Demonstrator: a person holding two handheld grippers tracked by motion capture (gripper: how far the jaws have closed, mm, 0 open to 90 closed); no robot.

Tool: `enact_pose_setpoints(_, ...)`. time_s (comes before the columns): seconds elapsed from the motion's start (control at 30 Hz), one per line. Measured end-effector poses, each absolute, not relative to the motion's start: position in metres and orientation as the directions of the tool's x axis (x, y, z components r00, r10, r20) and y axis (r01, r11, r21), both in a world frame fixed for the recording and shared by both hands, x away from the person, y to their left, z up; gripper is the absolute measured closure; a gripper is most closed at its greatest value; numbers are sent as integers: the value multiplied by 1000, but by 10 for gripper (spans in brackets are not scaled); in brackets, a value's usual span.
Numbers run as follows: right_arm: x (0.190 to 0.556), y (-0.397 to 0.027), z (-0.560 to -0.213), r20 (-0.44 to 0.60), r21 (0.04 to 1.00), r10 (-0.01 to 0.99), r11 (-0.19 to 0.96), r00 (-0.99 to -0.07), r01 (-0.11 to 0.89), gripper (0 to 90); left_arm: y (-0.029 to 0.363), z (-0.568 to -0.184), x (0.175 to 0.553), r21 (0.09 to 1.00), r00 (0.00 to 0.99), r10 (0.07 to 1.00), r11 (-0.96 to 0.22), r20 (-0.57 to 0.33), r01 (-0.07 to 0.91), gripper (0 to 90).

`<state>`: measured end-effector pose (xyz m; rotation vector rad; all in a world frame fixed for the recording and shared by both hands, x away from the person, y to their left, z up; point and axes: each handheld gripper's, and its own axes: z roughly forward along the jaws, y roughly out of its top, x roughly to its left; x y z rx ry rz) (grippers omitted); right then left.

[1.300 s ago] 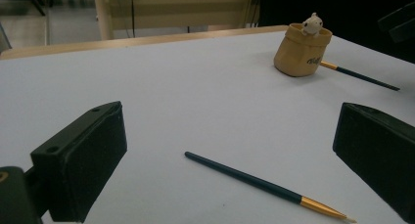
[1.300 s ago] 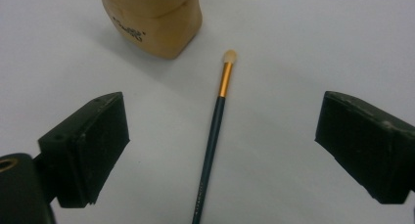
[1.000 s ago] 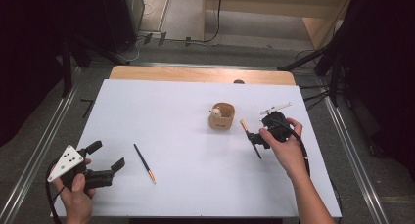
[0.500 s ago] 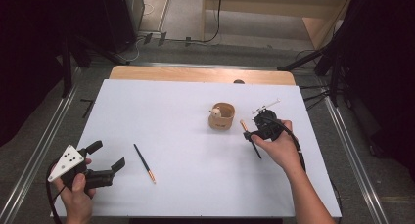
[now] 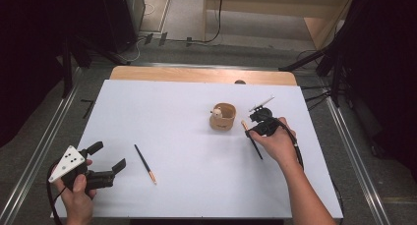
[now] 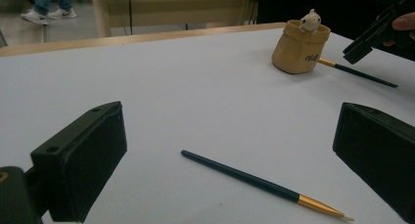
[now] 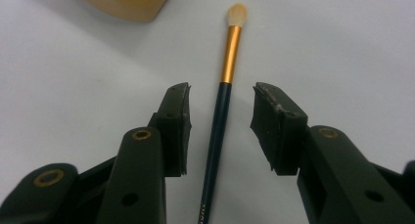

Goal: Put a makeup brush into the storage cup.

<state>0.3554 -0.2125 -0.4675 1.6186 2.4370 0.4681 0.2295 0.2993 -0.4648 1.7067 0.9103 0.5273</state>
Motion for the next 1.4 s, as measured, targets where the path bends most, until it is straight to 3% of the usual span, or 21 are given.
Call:
enact_pose_setpoints(0.67, 366, -204, -482, 21, 247, 932, 345, -361, 905, 786, 300, -465, 230, 940, 609, 788, -132, -93, 315, 3)
enact_pose_setpoints(0.8, 364, -202, -483, 7, 252, 932, 349, -362, 903, 843, 300, -465, 230, 941, 608, 788, -130, -93, 312, 3)
enact_pose_setpoints(1.13, 362, -206, -483, 42, 272, 940, 315, -338, 909, 846, 299, -465, 230, 939, 608, 788, -133, -93, 317, 3)
enact_pose_setpoints(1.4, 357, -213, -474, 66, 346, 947, 274, -314, 897, 846, 300, -466, 230, 939, 609, 788, -132, -95, 317, 3)
